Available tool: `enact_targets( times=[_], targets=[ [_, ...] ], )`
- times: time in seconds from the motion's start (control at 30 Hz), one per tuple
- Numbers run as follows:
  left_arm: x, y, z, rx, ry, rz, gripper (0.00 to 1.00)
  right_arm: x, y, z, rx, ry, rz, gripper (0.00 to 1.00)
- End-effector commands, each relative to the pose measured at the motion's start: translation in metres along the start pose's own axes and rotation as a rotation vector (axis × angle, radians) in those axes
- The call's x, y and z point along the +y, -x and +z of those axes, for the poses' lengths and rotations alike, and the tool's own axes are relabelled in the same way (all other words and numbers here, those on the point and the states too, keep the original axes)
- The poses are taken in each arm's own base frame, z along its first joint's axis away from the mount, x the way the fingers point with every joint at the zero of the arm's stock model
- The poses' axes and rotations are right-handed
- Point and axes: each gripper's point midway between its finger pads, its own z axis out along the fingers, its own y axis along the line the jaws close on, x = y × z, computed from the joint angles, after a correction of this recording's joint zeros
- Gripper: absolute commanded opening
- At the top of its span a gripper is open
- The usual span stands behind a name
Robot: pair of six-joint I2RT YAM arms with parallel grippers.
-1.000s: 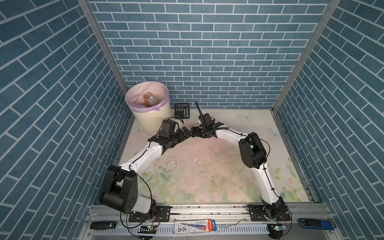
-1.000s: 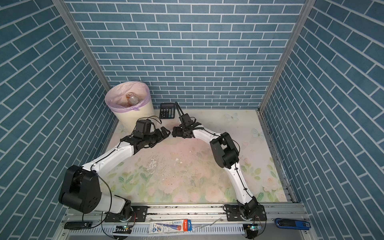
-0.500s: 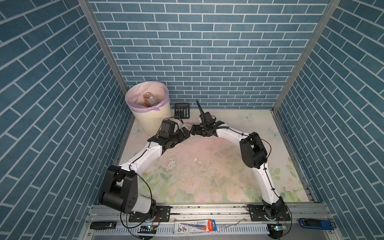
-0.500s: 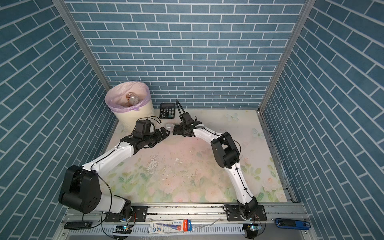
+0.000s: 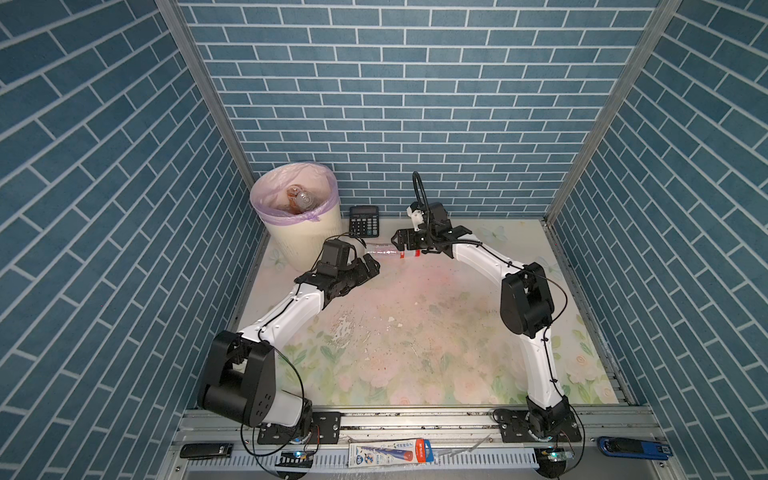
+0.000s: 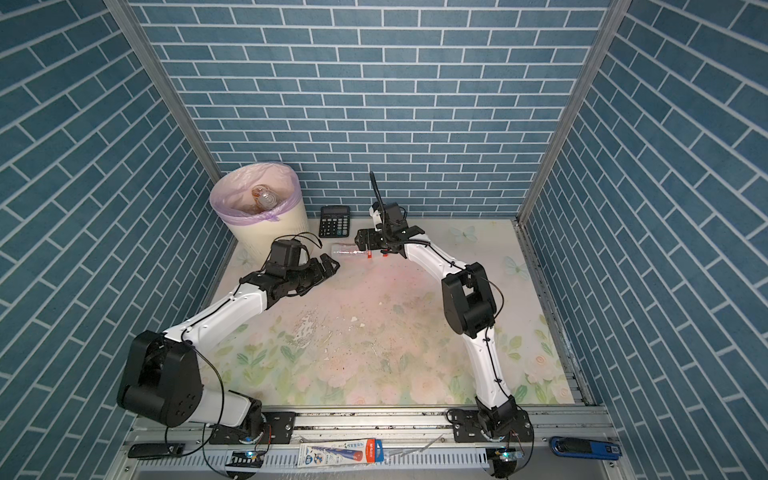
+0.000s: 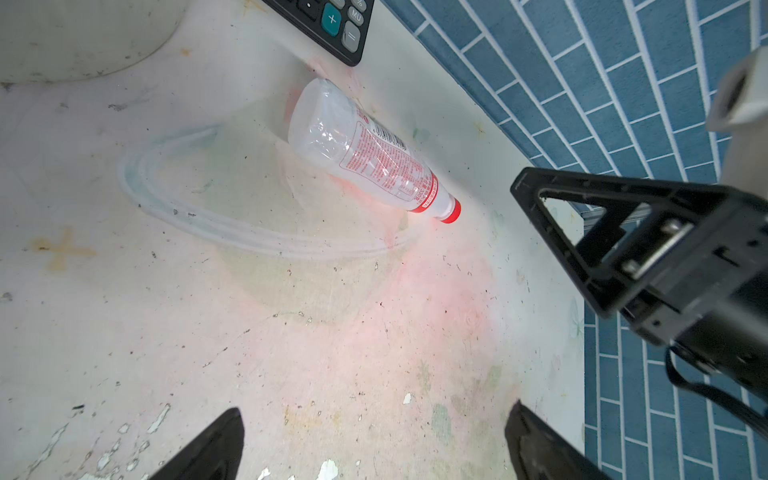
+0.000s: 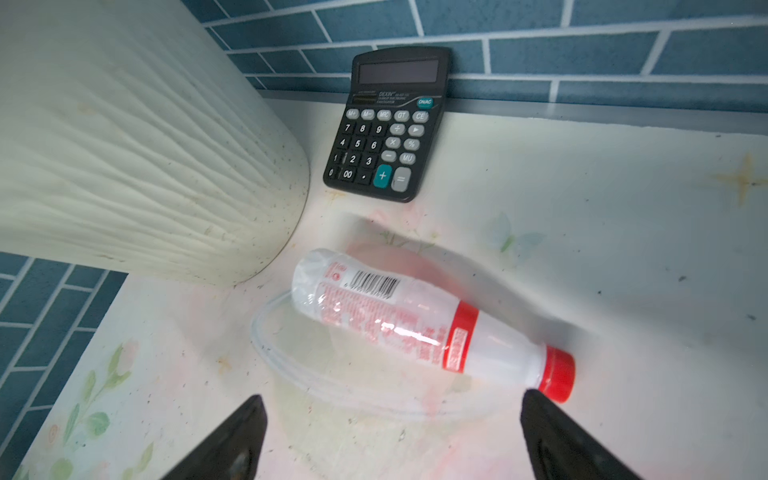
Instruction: Throw the plastic bottles in the bin
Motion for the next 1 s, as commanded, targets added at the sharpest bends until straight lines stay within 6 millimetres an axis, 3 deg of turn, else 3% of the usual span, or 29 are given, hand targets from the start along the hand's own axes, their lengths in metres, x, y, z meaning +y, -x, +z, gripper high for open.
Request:
enact_targets(
  times=[0.0,0.6,0.97],
  targets=[
    [0.008,-0.003,-0.002,0.002,0.02,0.011,0.99,0.003,-0.005,0.019,0.035,0.128,-0.088,0.95],
    [0.021,-0.008,0.008,0.043,0.04,0.007,0.99,0.015,-0.019,0.056,0.099,0.272,-0.18,0.96],
    [0.024,-0.011,0.011,0.058,0.04,-0.003,0.99,0.024,-0.028,0.06,0.12,0.305,-0.163,0.95]
  ],
)
